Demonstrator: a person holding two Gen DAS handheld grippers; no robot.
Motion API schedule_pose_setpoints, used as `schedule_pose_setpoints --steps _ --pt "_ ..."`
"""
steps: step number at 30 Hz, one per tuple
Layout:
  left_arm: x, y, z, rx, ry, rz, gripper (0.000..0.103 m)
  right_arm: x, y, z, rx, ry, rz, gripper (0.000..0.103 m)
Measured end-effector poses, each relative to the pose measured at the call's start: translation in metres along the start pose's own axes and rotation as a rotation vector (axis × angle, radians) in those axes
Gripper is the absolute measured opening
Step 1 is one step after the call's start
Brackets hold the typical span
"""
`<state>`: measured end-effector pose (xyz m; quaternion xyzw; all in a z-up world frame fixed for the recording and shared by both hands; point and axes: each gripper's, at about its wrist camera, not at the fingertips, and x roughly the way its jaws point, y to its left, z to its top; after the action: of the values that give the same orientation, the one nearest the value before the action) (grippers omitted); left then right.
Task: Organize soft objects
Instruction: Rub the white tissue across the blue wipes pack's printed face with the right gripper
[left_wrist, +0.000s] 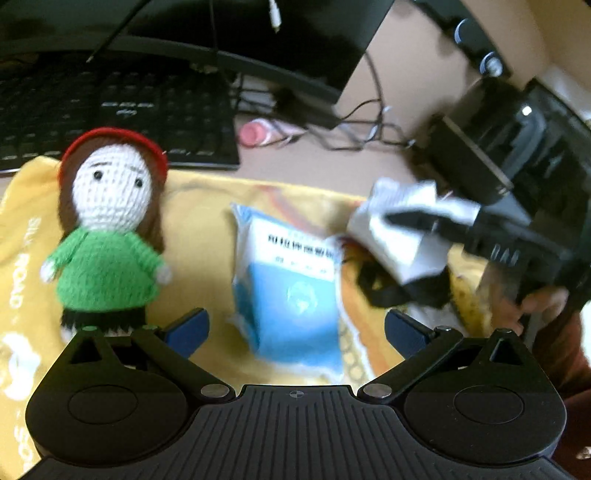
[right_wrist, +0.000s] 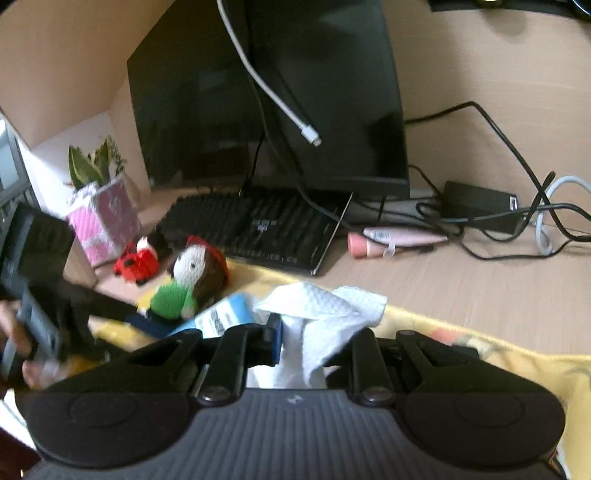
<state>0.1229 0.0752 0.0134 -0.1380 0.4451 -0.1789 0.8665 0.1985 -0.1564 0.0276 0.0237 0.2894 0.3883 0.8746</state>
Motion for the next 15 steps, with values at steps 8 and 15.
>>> schedule_pose_setpoints --steps 8,15 --pt "0.029 -0.027 0.000 0.105 -0.048 0.107 0.102 0.015 0.015 0.018 -0.083 0.015 0.044 0.021" --pt "0.041 -0.051 -0.002 0.446 -0.092 0.271 0.062 0.001 0.006 0.013 -0.034 -0.021 0.019 0.021"
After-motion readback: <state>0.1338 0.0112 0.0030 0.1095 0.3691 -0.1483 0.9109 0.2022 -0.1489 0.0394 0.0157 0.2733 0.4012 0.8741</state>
